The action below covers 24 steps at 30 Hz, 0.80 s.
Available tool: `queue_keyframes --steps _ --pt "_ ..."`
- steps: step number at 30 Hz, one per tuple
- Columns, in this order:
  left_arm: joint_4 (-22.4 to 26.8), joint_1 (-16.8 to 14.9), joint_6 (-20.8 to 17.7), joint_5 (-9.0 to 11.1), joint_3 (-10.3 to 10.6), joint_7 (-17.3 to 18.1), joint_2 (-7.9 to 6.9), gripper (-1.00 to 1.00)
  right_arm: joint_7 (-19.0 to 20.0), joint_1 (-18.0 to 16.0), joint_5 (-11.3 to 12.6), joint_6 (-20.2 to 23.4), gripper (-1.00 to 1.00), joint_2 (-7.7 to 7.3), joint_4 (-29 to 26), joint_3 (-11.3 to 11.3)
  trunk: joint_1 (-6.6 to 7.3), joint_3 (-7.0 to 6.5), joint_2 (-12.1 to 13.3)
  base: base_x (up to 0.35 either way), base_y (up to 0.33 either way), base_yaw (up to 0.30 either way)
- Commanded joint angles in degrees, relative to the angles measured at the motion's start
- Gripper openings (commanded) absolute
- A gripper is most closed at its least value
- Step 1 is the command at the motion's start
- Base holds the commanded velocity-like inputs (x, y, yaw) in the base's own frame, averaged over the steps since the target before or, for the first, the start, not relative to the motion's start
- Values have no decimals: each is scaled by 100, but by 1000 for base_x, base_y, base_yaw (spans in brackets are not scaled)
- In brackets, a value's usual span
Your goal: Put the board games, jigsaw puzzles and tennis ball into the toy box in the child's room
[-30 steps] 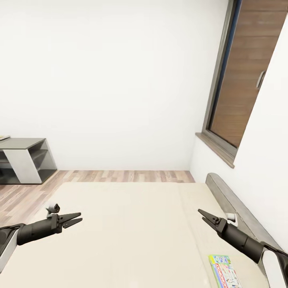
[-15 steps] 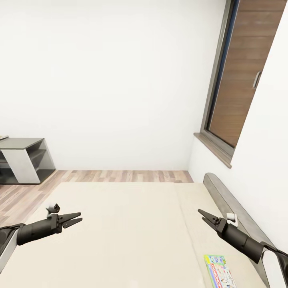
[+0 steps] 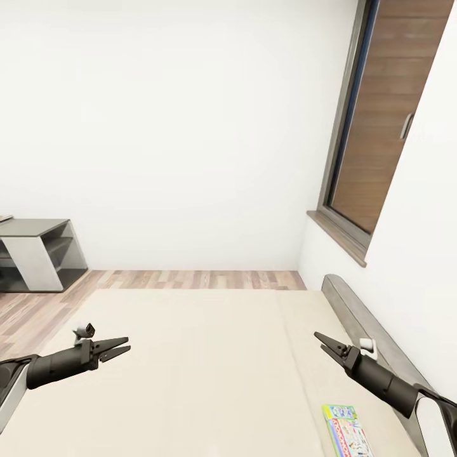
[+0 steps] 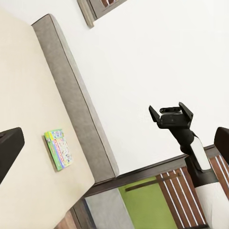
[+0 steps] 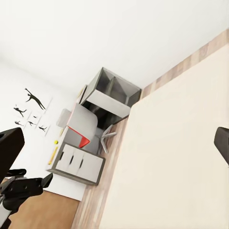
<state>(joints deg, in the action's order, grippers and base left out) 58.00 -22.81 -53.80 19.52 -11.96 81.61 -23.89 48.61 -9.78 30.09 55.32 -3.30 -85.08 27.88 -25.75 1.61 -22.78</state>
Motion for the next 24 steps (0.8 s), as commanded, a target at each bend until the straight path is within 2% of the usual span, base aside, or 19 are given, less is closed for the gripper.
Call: queue_keyframes --steps 1,17,24 --pt "1 -5 -60 8 1 13 -1 100 26 -6 -12 23 100 1 2 7 -4 14 -13 0 -146 0" --pt "9 -5 -60 8 0 13 -1 100 26 -8 -12 22 100 -1 8 7 -4 14 -13 0 -243 0" --pt "9 -5 -60 8 0 13 -1 100 26 -7 -12 22 100 -2 2 7 -4 14 -13 0 -94 0"
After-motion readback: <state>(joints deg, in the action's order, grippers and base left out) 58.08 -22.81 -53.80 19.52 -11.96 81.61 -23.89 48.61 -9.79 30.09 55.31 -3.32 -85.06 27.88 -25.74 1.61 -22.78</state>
